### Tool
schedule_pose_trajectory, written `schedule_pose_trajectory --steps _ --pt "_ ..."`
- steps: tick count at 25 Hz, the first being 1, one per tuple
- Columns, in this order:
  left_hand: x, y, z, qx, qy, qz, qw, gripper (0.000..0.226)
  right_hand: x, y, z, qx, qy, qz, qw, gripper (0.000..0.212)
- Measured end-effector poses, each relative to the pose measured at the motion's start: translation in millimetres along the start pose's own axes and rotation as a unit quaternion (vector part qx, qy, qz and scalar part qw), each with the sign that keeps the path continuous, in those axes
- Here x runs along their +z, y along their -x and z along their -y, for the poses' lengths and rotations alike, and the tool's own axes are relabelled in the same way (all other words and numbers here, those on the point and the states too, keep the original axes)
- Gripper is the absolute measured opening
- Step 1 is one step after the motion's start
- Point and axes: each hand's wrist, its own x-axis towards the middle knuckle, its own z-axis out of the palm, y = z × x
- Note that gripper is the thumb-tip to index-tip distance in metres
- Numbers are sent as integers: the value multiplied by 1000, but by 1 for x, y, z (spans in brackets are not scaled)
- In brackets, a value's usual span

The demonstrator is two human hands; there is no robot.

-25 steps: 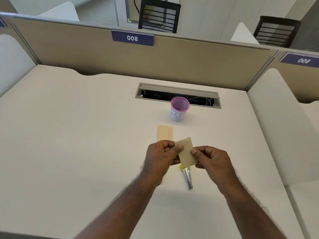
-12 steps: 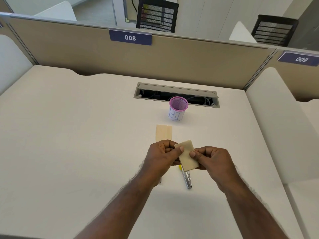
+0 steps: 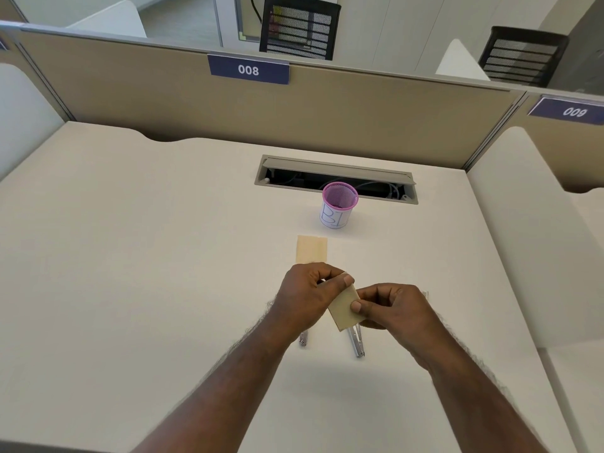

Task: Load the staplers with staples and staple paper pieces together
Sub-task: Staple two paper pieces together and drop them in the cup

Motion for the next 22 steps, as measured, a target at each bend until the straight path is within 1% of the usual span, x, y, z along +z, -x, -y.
schedule_pose_trajectory --steps 2,5,6,8,10,11,13,15,16,17,18,19,20,21,22 --pt "1 -1 1 13 -12 -12 1000 12 -1 1 -2 8 4 1 1000 8" --pt "6 0 3 19 -10 -25 999 14 0 -2 -3 3 25 -19 1000 10" --pt "6 0 3 5 19 -21 1000 14 0 -4 -2 1 30 -24 999 10" --pt "7 1 4 -46 119 10 992 12 -2 -8 -3 2 20 -32 999 14" --pt "8 3 9 -93 196 56 975 20 -7 -12 -5 7 -16 -40 999 15" --pt "10 4 13 -105 210 68 970 22 -9 -14 -7 7 -34 -40 999 13" --pt "14 8 20 -117 205 52 970 19 -12 -17 -13 8 -51 -18 998 7" --pt "14 5 23 -126 193 -2 973 15 -14 -25 -27 22 -47 -15 999 10" --pt "11 3 23 -129 190 -31 973 13 -15 -30 -37 39 -20 -40 998 14" --pt "7 -1 24 -135 188 -54 971 13 -14 -35 -48 57 46 -77 994 16" --pt "2 -4 23 -141 186 -70 970 15 -11 -39 -60 75 148 -108 980 19" --pt "-2 -7 23 -146 184 -79 969 17 -6 -41 -73 94 250 -113 957 29" --pt "-4 -10 24 -148 181 -84 969 18 1 -42 -85 109 327 -101 933 44" --pt "-5 -11 24 -148 176 -89 969 19 8 -43 -97 115 368 -93 918 59" --pt "-6 -12 24 -146 170 -95 970 19 15 -43 -106 113 386 -95 911 68"
